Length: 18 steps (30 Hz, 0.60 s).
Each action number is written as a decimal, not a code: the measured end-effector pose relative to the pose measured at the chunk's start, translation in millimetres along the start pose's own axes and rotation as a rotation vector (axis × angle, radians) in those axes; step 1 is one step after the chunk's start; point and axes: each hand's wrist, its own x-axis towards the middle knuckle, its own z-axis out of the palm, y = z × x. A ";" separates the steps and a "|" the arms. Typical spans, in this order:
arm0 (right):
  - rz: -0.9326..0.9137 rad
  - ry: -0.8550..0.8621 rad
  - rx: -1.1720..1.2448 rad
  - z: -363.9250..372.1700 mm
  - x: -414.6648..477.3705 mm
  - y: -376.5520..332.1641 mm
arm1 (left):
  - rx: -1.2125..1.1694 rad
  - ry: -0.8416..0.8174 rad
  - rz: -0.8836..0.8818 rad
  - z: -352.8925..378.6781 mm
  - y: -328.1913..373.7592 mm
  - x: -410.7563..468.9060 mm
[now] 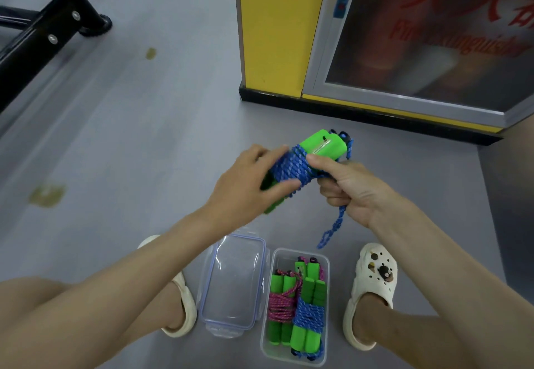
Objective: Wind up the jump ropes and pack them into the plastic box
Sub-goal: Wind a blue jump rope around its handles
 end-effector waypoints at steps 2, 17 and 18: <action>-0.028 -0.085 -0.043 -0.3 -3.8 0.7 | -0.434 -0.188 -0.309 -14.5 -0.2 5.6; 0.012 -0.019 -0.363 15.3 -0.8 10.0 | -0.418 -0.156 -0.497 -20.4 -3.4 0.7; 0.013 -0.016 -0.379 15.3 -0.7 9.7 | -0.363 -0.135 -0.473 -21.1 -3.8 1.0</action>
